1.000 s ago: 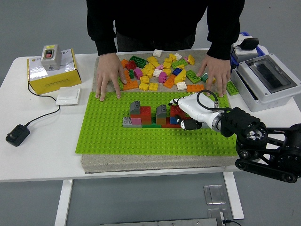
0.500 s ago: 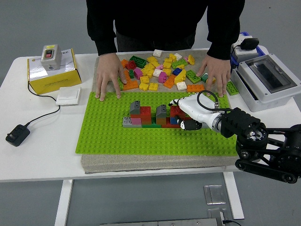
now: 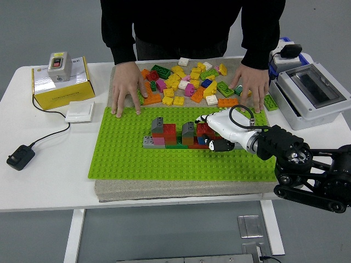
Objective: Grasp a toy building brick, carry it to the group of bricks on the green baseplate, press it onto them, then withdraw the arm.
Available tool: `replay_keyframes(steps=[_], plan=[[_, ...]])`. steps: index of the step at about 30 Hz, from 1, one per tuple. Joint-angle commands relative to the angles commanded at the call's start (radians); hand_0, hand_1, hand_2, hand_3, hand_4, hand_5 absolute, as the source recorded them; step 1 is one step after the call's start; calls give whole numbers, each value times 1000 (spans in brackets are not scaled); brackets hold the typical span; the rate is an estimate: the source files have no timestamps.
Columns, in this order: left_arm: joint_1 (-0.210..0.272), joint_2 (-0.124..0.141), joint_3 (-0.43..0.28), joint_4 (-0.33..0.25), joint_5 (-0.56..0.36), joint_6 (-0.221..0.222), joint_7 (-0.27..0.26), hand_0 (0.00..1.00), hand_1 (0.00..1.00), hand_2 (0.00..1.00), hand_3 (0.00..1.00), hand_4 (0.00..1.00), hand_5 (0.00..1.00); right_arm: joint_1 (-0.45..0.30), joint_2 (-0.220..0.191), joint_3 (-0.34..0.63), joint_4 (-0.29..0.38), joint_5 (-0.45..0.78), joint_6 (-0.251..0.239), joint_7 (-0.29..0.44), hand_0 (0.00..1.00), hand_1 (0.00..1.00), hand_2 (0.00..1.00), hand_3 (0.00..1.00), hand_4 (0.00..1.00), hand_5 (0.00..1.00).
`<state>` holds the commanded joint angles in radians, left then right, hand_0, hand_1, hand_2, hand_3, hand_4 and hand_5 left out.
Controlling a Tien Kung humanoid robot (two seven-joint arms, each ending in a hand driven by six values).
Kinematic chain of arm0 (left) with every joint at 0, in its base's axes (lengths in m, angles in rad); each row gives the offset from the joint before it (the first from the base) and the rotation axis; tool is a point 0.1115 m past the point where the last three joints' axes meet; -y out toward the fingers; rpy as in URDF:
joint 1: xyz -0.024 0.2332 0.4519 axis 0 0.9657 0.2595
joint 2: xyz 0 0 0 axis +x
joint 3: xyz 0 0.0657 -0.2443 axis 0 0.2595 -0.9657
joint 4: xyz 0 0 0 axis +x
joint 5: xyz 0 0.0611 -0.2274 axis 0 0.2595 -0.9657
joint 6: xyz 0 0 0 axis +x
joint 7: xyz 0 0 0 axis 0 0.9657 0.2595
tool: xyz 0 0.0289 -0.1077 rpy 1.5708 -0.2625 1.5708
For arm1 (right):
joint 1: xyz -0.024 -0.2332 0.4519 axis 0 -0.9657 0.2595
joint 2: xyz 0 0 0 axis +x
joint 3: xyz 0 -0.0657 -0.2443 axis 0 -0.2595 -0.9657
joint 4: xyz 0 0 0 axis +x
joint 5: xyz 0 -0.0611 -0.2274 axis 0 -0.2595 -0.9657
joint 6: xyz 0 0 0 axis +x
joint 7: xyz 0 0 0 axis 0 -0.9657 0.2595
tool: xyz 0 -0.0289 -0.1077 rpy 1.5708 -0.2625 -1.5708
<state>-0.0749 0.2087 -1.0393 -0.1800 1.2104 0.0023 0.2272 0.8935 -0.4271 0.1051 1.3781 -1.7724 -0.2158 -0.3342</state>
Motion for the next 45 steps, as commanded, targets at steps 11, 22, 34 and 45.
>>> replay_keyframes(steps=[11,22,34,45], plan=[[-1,1,0,0,0,0,0,608,594,524,586,96,686,0,0,-1,-5,3,0,2,100,158,747,887,520,368],[-1,0,0,0,2,0,0,609,591,523,586,96,685,-1,-1,-2,-5,2,-1,4,99,159,745,883,520,367],[-1,0,0,0,4,-1,1,608,593,521,585,96,683,0,-6,4,-3,7,3,9,98,156,735,884,521,374],[1,0,0,0,3,-2,0,609,593,521,584,95,682,-2,-13,13,4,10,12,12,98,156,740,889,545,390]])
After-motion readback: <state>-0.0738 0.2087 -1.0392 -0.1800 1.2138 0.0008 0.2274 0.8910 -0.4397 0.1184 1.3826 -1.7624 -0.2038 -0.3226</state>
